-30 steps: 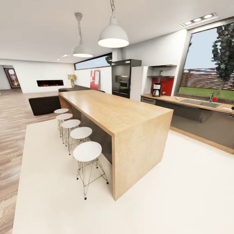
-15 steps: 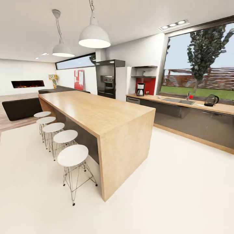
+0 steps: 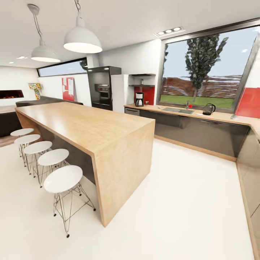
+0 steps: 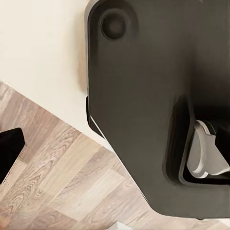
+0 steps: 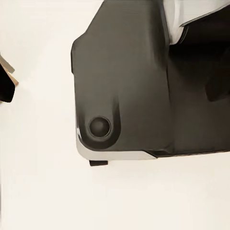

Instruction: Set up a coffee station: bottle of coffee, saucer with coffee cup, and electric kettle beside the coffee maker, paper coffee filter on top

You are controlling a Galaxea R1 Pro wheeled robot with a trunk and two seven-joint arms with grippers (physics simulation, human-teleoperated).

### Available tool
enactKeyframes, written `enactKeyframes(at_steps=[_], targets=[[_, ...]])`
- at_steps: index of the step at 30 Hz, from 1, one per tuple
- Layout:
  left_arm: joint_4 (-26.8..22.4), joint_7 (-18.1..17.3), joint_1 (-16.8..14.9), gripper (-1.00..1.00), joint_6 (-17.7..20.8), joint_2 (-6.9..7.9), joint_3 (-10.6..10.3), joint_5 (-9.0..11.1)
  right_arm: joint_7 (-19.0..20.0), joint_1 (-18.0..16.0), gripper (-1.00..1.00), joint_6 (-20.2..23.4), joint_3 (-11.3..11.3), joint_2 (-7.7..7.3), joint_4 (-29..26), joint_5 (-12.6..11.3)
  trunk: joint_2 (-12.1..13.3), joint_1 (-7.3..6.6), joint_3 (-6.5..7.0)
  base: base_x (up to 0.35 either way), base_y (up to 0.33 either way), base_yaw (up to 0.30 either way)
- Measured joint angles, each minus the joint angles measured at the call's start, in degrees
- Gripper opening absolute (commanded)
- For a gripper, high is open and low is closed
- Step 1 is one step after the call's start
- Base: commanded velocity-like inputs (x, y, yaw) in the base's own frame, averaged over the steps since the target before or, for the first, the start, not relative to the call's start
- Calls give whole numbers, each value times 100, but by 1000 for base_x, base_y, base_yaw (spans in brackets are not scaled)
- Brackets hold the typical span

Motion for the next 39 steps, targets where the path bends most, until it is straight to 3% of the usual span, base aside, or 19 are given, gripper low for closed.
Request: enactKeyframes(at_steps=[5,8,15,20,26,29,34,39], targets=[[-7,0,-5,100,0,3,6,5,-5,-1,100,0,4,0,2,2,81,-44,35,0,0,-300],[-42,-14,-28,100,-6,8,121,98,-14,-1,100,0,0,-27,-2,8,81,-44,35,0,0,-300],[-819,-18,-232,100,3,103,175,171,-24,0,100,-84,18,-67,-49,25,81,-44,36,0,0,-300],[-1308,-20,-534,100,-17,259,178,179,-26,-1,100,-226,23,-283,-976,31,81,-44,37,0,0,-300],[-1702,-18,-974,100,-26,281,198,194,-10,0,100,-422,14,-294,-1838,1,81,-44,36,0,0,-300],[-1737,-16,-981,100,-195,289,214,302,-8,1,100,-601,17,-289,-1799,3,81,-44,35,0,0,-300],[-1681,-16,-927,100,-826,290,219,614,-8,1,100,-754,3,-288,-1745,1,81,-44,35,0,0,-300],[-1668,-16,-916,100,-918,291,218,665,-1,1,100,-769,21,-283,-1750,1,81,-44,35,0,0,-300]])
